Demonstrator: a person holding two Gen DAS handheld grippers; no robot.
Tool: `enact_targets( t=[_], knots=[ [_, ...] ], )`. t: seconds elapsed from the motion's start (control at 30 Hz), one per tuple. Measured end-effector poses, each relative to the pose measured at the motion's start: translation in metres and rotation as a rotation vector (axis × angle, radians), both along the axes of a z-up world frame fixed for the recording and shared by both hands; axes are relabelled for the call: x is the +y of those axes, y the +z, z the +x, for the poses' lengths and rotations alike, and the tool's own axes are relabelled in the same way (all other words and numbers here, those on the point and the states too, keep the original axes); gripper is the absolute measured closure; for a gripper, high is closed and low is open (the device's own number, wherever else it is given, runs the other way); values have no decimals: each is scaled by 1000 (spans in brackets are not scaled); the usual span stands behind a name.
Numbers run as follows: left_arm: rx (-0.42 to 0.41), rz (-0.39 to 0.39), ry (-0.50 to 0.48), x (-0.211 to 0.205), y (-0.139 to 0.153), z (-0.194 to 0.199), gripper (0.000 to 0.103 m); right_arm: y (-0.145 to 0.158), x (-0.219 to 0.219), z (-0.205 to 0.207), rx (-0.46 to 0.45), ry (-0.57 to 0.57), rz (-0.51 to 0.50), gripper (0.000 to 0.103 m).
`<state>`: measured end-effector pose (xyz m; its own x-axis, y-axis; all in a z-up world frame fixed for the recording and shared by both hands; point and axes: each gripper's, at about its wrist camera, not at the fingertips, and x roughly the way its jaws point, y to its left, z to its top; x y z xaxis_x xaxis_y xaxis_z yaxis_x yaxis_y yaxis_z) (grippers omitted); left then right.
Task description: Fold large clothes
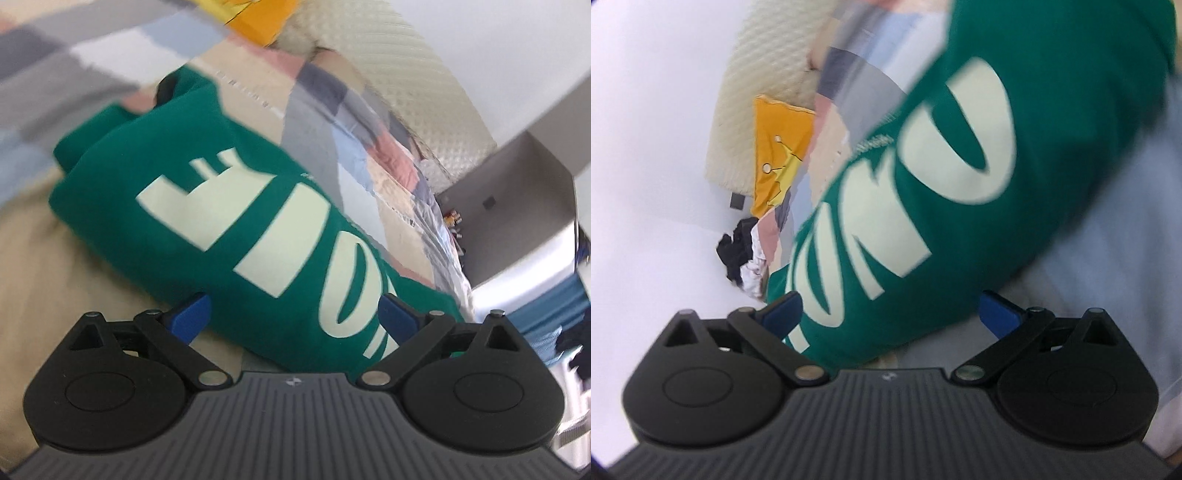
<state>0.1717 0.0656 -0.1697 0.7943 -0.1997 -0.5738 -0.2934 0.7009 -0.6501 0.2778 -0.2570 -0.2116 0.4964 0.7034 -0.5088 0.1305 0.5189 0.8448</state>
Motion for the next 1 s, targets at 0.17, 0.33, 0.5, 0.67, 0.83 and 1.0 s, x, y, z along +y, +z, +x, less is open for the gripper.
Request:
enact_targets(
  t=[0.17, 0.33, 0.5, 0.67, 0.83, 1.0],
  knots=[
    [49, -115, 44, 19, -18, 9, 4, -30, 3, 17, 107, -71, 96, 0],
    [93, -237, 95, 35, -40, 13, 3, -43, -2, 26, 157, -160, 198, 0],
    [118, -331, 153, 49, -57, 13, 3, -46, -9, 21, 170, -216, 245, 0],
    [98, -407, 189, 58, -66, 10, 3, -48, -31, 12, 190, -343, 318, 0],
    [66, -488, 216, 65, -72, 8, 3, -47, -34, 6, 184, -379, 320, 0],
    [59, -530, 259, 75, -83, 10, 3, -39, -35, 2, 145, -340, 249, 0]
  ],
)
